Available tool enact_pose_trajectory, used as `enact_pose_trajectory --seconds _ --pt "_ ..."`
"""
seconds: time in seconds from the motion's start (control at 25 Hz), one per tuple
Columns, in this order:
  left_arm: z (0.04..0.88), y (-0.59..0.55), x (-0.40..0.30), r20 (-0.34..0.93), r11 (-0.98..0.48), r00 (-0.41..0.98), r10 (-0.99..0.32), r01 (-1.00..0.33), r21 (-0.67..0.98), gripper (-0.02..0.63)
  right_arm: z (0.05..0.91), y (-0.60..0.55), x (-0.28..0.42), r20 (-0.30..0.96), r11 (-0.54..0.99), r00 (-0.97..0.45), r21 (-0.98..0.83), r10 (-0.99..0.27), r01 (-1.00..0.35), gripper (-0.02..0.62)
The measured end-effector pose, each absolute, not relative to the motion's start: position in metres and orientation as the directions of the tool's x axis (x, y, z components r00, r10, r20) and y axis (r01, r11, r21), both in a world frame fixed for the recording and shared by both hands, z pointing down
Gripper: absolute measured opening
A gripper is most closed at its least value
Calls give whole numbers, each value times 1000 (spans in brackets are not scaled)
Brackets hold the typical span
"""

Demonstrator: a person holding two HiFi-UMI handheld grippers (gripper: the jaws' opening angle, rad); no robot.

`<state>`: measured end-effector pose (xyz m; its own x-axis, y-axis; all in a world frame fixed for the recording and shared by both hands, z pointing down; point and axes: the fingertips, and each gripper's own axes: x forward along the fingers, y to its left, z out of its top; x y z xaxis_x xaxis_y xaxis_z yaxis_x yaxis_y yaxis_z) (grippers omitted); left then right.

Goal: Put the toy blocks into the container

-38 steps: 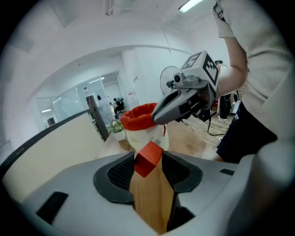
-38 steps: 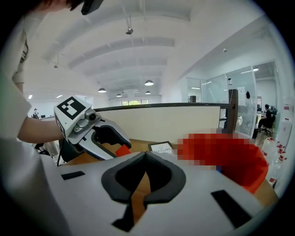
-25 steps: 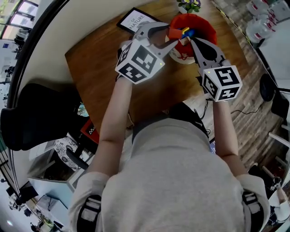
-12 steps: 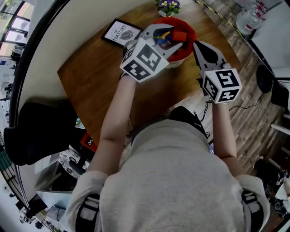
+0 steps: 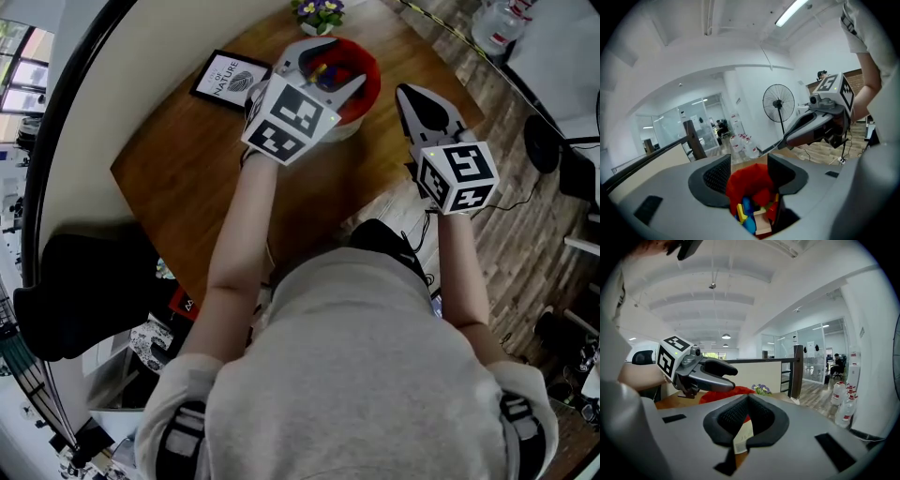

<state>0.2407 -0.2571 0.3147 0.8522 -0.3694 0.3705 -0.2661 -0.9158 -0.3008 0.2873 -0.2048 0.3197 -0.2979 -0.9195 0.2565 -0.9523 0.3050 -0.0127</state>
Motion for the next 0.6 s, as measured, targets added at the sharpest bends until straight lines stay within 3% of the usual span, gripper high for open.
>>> enact_pose_trajectory --seconds 0.28,0.6 --pt "306 -259 237 341 -911 859 -382 -290 -292 267 318 -200 289 253 293 -287 -15 -924 -956 11" --pt "306 -247 217 348 -911 856 -382 -286 -297 222 303 -200 260 245 372 -354 28 -902 -928 11"
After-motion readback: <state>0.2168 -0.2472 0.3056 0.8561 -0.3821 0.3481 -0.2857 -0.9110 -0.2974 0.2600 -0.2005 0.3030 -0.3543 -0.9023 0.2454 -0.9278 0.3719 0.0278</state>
